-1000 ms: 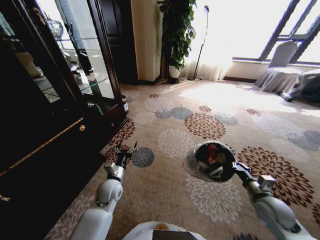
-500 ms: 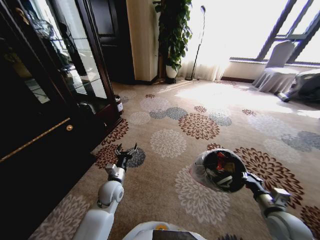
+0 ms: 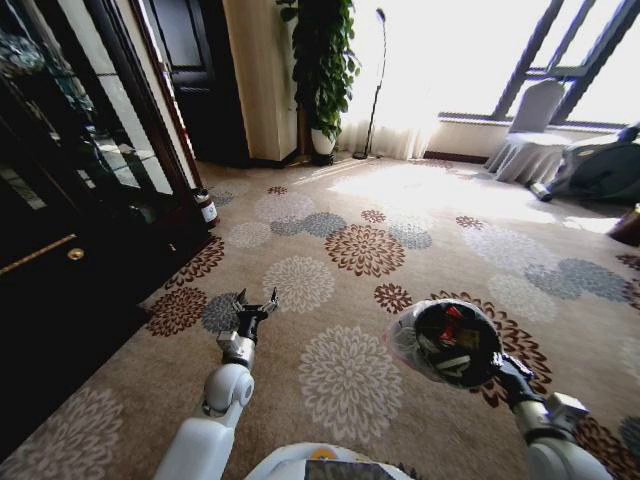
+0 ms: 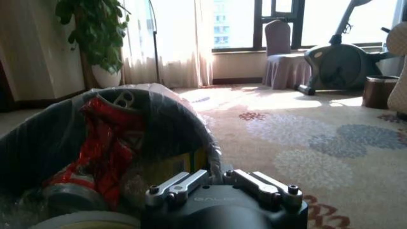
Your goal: Pick up the trash from the ground and place it into the trash bin.
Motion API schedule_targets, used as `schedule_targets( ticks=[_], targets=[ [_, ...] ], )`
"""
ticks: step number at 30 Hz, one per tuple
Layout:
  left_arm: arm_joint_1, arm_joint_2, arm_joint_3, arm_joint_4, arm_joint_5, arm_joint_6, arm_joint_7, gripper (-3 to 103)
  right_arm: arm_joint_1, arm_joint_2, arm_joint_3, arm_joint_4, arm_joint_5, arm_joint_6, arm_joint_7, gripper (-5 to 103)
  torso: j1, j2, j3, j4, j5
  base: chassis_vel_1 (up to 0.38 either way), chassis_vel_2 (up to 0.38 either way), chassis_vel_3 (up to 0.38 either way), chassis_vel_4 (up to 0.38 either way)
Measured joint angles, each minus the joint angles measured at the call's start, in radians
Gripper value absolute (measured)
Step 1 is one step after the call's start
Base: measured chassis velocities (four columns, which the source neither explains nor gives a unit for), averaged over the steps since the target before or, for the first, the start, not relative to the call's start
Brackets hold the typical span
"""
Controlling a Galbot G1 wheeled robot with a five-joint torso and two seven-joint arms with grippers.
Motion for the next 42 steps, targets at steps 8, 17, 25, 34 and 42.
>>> schedule_targets(
  ticks=[8,17,25,34,42],
  targets=[
    [0.01,-0.008,0.012,-0.002,0.034,0.003,0.008,100,-0.006,0.039,0.029,0.024,-0.037,0.021,-0.008,1,-0.003,-0.011,-0.008,-0.0002,0.0,-0.183,-0.196,0.121,0.09],
    [0.025,-0.014,0.011,-0.016,0.044,0.002,0.008,100,-0.008,0.057,0.028,0.033,-0.041,0.021,-0.013,1,-0.007,-0.025,-0.018,0.0003,0.0002,-0.004,-0.009,-0.086,-0.08],
    [0.03,-0.013,0.008,-0.022,0.011,-0.026,0.003,100,-0.012,0.063,0.023,0.035,-0.041,0.022,-0.02,1,-0.01,-0.033,-0.023,0.0,0.0002,-0.109,-0.098,-0.08,-0.083],
    [0.027,-0.013,0.002,-0.021,0.001,-0.031,-0.001,100,-0.016,0.06,0.023,0.043,-0.036,0.021,-0.024,1,-0.01,-0.033,-0.024,0.0002,0.0003,-0.046,-0.055,-0.041,-0.047],
    [0.023,-0.016,0.004,-0.018,-0.004,-0.03,-0.004,100,-0.019,0.056,0.026,0.045,-0.031,0.016,-0.027,1,-0.009,-0.033,-0.023,0.0,0.0002,-0.102,-0.1,0.097,0.094]
  ],
)
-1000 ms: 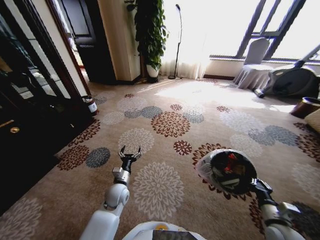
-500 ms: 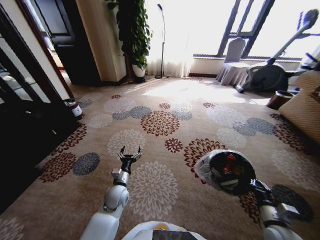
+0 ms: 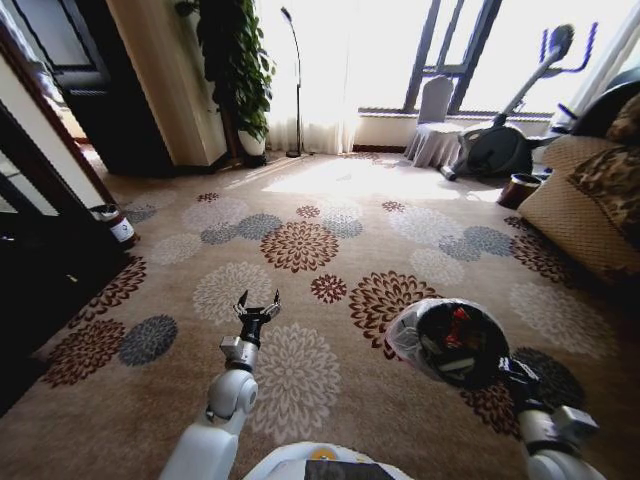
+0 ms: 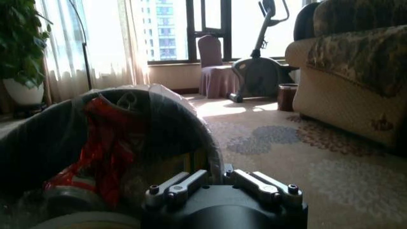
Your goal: Pick up the trash from the ground and place it into the trash bin.
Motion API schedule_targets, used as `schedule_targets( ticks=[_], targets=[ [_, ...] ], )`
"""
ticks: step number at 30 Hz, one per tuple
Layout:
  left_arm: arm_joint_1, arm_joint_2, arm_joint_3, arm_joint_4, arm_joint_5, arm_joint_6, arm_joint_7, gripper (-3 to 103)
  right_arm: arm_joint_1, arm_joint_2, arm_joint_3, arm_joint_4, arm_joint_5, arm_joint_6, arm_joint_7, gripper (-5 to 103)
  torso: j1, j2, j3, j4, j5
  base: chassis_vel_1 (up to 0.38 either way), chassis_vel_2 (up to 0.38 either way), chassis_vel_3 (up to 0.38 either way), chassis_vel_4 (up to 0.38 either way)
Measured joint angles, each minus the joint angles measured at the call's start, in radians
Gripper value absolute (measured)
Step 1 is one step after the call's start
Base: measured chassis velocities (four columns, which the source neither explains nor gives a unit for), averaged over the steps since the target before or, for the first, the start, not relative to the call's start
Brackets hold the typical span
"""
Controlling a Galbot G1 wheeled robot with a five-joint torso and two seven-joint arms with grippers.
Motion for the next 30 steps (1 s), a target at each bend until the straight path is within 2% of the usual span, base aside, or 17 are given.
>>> schedule_targets(
  ticks=[5,9,12,18,21,25,27,30],
  targets=[
    [-0.003,-0.001,0.002,0.003,-0.003,0.001,-0.001,100,0.0,0.008,0.0,0.0,0.003,-0.001,0.0,1,0.0,0.001,0.0,0.0003,-0.0006,-0.206,-0.206,0.22,0.204],
    [-0.004,-0.002,0.004,0.005,-0.003,0.001,-0.003,100,-0.003,0.019,0.0,0.0,0.003,0.001,0.0,1,0.0,0.001,0.001,-0.0001,0.0009,-0.268,-0.273,0.277,0.267],
    [-0.004,-0.003,0.003,0.007,-0.003,0.001,-0.004,100,-0.004,0.02,0.0,-0.002,0.006,0.02,0.0,1,0.0,0.001,0.0,0.0,-0.0007,-0.331,-0.318,0.331,0.292],
    [-0.003,-0.008,0.003,0.011,-0.002,0.0,-0.005,100,-0.006,0.021,0.0,-0.006,0.012,0.041,-0.001,1,0.0,0.002,0.001,0.0001,0.0001,-0.311,-0.351,0.301,0.354],
    [-0.003,-0.01,0.003,0.012,-0.002,-0.001,-0.005,100,-0.007,0.022,0.0,-0.007,0.013,0.042,-0.002,1,0.001,0.002,0.001,-0.0001,0.0011,-0.165,-0.301,0.136,0.31],
    [-0.003,-0.01,0.003,0.012,-0.001,-0.001,-0.006,100,-0.007,0.022,-0.001,-0.009,0.012,0.042,-0.003,1,0.001,0.002,0.001,0.0,-0.0011,-0.065,-0.299,0.045,0.274],
    [-0.003,-0.008,0.002,0.013,-0.001,-0.001,-0.006,100,-0.005,0.023,-0.001,-0.01,0.012,0.044,-0.005,1,0.001,0.002,0.001,0.0003,0.0003,0.012,-0.264,-0.038,0.3],
    [-0.003,-0.008,0.002,0.013,-0.002,-0.001,-0.007,100,-0.005,0.023,-0.001,-0.013,0.012,0.045,-0.005,1,0.001,0.002,0.001,0.0003,0.0001,0.039,-0.273,-0.046,0.323]
  ],
)
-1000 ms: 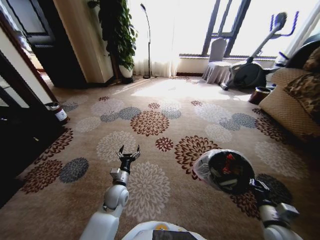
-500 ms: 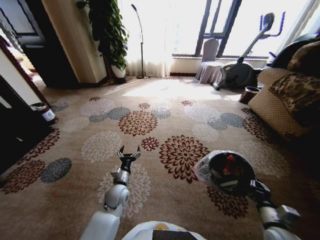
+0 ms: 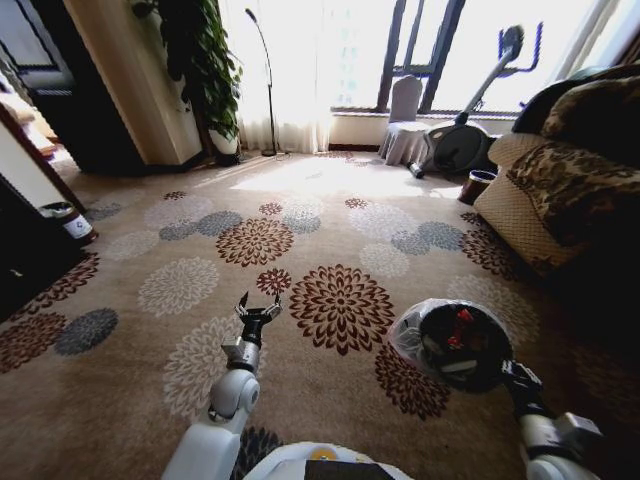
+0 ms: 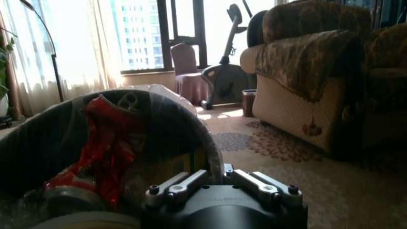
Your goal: Pick up the trash from the ground and place it into the trash bin.
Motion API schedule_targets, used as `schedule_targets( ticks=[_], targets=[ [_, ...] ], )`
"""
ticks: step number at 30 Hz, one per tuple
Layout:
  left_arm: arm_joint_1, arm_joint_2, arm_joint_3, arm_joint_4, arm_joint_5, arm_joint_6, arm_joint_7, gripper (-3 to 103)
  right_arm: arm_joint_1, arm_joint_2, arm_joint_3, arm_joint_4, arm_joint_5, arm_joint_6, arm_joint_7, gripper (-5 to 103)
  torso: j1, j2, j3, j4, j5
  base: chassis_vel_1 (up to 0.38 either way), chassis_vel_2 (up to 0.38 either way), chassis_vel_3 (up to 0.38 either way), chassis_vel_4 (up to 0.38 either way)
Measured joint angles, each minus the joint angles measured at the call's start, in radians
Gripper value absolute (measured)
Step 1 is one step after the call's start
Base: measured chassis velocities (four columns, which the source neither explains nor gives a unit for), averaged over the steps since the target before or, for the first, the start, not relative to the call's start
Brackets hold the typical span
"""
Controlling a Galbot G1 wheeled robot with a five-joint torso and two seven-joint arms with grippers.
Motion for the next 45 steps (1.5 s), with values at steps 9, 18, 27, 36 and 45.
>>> schedule_targets(
  ticks=[9,18,27,36,45],
  targets=[
    [0.0,-0.002,0.001,0.0,0.0,0.0,0.0,100,0.001,-0.001,0.001,-0.003,0.0,0.001,0.0,1,0.0,0.0,0.0,-0.0003,0.0006,0.097,-0.42,-0.102,0.413],
    [0.0,-0.002,0.001,0.0,0.0,0.001,0.0,100,0.001,-0.001,0.001,-0.003,0.001,0.001,0.0,1,0.0,0.001,0.0,-0.0001,0.0005,0.198,-0.511,-0.189,0.498],
    [0.001,-0.002,0.001,0.0,0.0,0.001,0.0,100,0.001,-0.002,0.002,-0.004,0.001,0.001,0.001,1,-0.001,0.001,0.0,-0.0008,-0.0009,0.169,-0.33,-0.184,0.306],
    [0.0,-0.001,0.001,0.0,0.0,0.001,0.0,100,0.002,-0.002,0.002,-0.004,0.001,0.001,0.001,1,0.001,0.0,0.001,0.0001,-0.0001,0.006,0.063,0.012,-0.041],
    [0.0,-0.002,0.001,0.0,0.0,0.001,0.0,100,0.001,-0.002,0.002,-0.004,0.001,0.001,0.001,1,0.0,0.0,0.0,-0.0003,-0.0001,0.0,0.0,0.0,0.0]
  ],
)
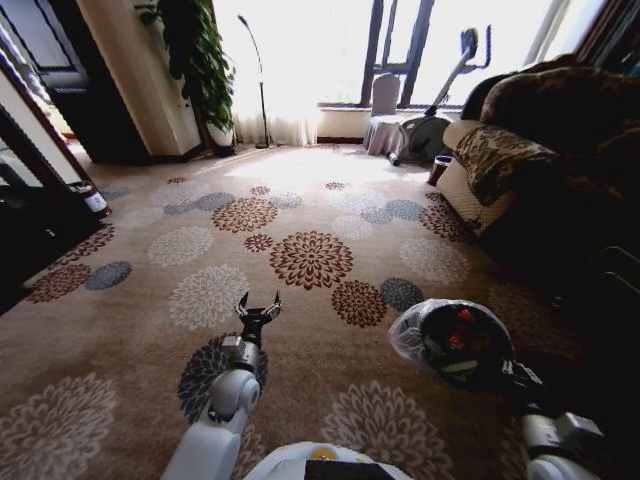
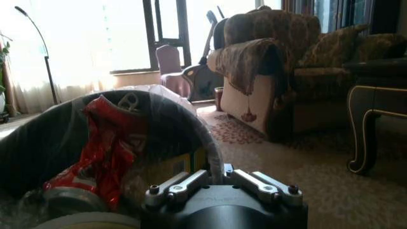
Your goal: Pick up the trash from the ground and place it into the trash bin.
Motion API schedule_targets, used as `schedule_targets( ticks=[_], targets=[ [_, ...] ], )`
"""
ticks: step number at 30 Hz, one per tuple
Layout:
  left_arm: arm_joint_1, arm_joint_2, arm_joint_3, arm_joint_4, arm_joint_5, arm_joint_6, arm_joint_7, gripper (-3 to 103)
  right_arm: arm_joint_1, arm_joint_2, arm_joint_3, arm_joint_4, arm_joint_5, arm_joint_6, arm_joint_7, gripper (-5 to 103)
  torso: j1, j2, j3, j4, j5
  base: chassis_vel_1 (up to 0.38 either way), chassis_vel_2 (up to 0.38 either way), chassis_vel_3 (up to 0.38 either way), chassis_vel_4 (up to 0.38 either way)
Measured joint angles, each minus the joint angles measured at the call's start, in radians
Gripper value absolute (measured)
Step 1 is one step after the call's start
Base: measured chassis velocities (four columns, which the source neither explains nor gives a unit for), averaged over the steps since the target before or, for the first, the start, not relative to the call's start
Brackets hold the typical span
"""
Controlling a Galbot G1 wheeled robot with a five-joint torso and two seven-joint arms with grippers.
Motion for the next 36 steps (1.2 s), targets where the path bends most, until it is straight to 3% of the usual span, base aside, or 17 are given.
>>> schedule_targets(
  ticks=[36],
  targets=[
    [0.0,0.0,0.0,0.0,0.0,0.0,0.0,100,0.0,0.0,0.0,0.0,0.0,0.0,0.0,1,0.0,0.0,0.0,0.0001,0.0,0.0,0.0,0.0,0.0]
  ],
)
